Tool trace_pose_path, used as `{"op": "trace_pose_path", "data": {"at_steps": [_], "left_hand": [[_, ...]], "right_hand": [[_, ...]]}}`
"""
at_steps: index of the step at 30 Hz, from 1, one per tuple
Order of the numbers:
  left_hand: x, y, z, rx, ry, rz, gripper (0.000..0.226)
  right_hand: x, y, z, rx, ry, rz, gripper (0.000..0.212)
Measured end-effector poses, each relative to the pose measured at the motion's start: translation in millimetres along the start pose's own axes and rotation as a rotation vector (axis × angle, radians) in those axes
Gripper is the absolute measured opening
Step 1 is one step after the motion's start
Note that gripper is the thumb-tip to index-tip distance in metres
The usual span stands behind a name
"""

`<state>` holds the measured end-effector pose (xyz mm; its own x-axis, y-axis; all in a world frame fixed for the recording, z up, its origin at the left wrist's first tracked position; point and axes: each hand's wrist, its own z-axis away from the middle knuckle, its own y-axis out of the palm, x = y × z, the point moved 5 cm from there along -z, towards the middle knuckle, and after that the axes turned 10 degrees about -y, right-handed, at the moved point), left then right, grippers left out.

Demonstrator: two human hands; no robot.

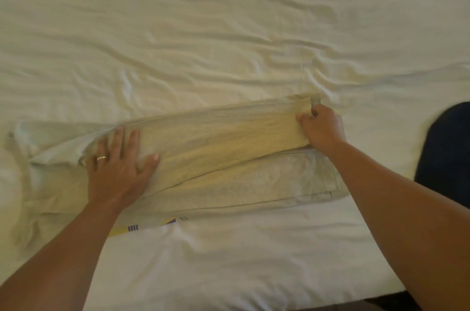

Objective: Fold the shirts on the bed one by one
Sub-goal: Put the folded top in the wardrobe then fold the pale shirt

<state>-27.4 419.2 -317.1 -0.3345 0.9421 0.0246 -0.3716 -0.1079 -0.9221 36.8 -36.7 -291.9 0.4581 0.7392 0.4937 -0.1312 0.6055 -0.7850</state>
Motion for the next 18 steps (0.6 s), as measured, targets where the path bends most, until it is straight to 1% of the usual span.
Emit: {"op": "trace_pose_path", "data": {"at_steps": [3, 4, 5, 7, 8, 10, 11, 12, 13, 16, 18], "left_hand": [[0.2, 5.3, -1.9, -0.002, 0.016, 0.007, 0.086], [-1.4, 6.0, -2.1, -0.004, 0.015, 0.016, 0.086], [-2.3, 6.5, -2.4, -0.010, 0.015, 0.020, 0.087], [-2.4, 8.3, -2.5, -0.021, 0.022, 0.017, 0.087], [-1.9, 9.4, -2.7, -0.020, 0.025, 0.017, 0.088], [-0.6, 10.8, -2.7, -0.021, 0.024, 0.021, 0.088], [-0.1, 11.1, -2.8, -0.019, 0.025, 0.026, 0.087], [0.6, 11.6, -2.8, -0.016, 0.030, 0.034, 0.087], [2.2, 11.8, -2.8, -0.014, 0.042, 0.041, 0.086], [9.9, 11.7, -2.4, -0.019, 0.111, 0.022, 0.086], [15.6, 11.3, -5.7, 0.009, 0.131, 0.000, 0.088]], "right_hand": [[0.5, -7.2, 4.7, -0.035, 0.053, 0.061, 0.017], [4.2, -9.5, 9.3, -0.065, 0.055, 0.113, 0.020], [10.6, -11.3, 14.9, -0.112, 0.015, 0.184, 0.026], [26.3, -4.7, 28.6, -0.190, -0.166, 0.308, 0.041], [33.2, 6.2, 36.9, -0.167, -0.272, 0.347, 0.047], [39.8, 39.5, 53.0, 0.024, -0.453, 0.439, 0.056], [37.2, 55.7, 59.2, 0.127, -0.522, 0.490, 0.060], [30.9, 67.2, 63.1, 0.192, -0.565, 0.527, 0.064], [22.8, 72.6, 63.6, 0.221, -0.569, 0.537, 0.068], [-0.3, 72.8, 59.2, 0.228, -0.491, 0.539, 0.075], [1.2, 71.2, 58.8, 0.241, -0.468, 0.558, 0.076]]}}
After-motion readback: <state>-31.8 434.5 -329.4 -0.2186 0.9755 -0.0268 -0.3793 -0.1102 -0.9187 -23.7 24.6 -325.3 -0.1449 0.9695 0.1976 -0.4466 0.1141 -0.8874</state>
